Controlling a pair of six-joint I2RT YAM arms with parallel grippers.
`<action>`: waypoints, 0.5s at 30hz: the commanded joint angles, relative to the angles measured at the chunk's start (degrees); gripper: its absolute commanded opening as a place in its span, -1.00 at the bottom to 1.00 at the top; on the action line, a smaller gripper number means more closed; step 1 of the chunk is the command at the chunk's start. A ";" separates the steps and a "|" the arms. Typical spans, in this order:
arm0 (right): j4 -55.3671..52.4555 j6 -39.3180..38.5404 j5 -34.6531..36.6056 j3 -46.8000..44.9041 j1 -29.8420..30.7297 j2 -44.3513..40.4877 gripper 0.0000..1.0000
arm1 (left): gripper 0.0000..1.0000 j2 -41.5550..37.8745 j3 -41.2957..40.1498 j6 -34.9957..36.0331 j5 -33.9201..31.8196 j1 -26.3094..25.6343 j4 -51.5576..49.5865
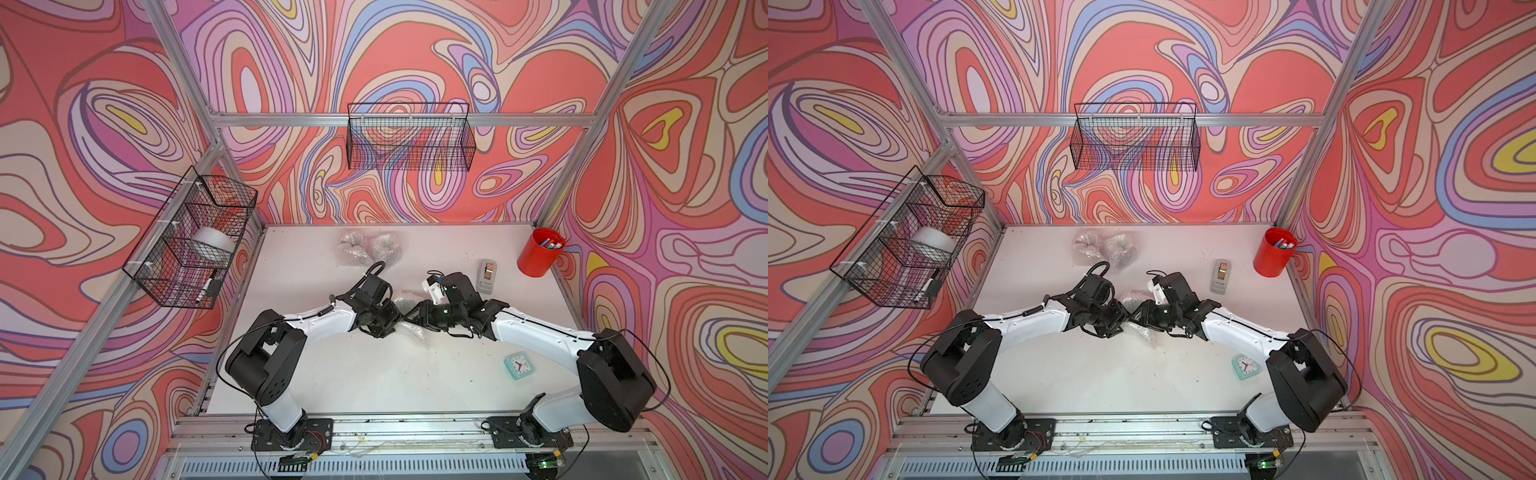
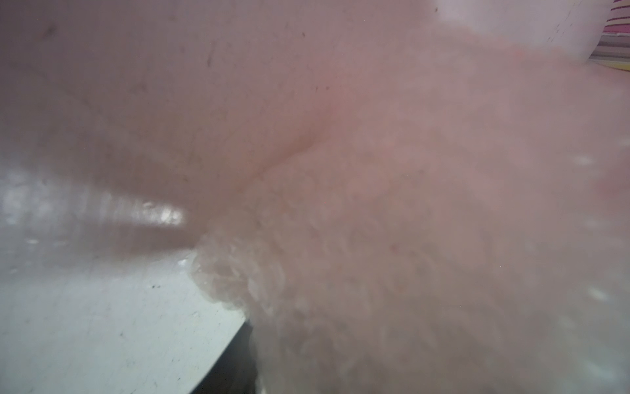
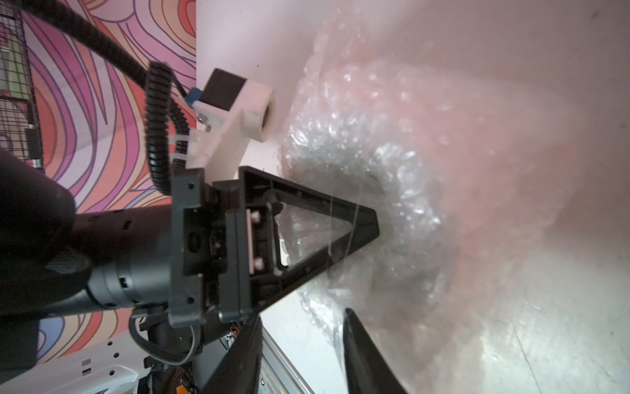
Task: Wrap mugs in bubble wrap
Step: Stick the tape on the bubble wrap.
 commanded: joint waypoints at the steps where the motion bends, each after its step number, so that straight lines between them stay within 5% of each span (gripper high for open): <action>1: -2.77 1.33 2.59 0.69 -0.22 -2.11 -0.05 | 0.00 3.46 -1.42 -0.36 -1.28 -0.48 -4.26; 15: -10.44 2.05 5.99 1.44 -0.08 -4.29 0.02 | 0.00 3.51 -1.25 -0.25 -1.32 -0.48 -4.46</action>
